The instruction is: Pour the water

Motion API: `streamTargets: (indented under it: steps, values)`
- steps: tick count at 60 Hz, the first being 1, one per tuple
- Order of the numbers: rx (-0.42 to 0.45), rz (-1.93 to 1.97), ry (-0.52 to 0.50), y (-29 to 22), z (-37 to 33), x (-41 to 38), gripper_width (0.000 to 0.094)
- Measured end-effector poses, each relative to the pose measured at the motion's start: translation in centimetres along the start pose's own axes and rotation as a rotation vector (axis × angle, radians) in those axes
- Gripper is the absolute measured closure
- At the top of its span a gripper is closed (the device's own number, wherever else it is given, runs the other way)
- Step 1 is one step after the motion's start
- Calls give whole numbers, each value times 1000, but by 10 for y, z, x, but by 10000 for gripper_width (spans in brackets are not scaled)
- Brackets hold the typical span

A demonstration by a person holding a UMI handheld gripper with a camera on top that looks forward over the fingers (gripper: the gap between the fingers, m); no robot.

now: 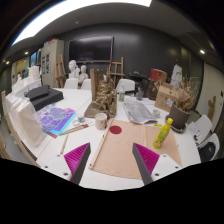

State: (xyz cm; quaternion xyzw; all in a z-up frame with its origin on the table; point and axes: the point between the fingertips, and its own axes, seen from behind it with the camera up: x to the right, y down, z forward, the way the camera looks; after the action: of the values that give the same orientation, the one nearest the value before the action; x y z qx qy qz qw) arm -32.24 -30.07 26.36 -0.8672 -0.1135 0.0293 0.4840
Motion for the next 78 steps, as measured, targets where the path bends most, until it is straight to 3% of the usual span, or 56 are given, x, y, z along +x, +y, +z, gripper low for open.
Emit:
streamTargets:
  steps: [15,32,47,57,64,71,78]
  values:
    - [-20,96,135,25,40,58,73]
    - [26,130,311,54,99,198,71]
    - [97,112,333,66,197,298,77]
    - [86,177,265,76,268,320,92]
    - [94,179,225,76,304,322,178]
    - [117,180,239,71,319,326,454]
    - [131,190,241,67,324,328,519]
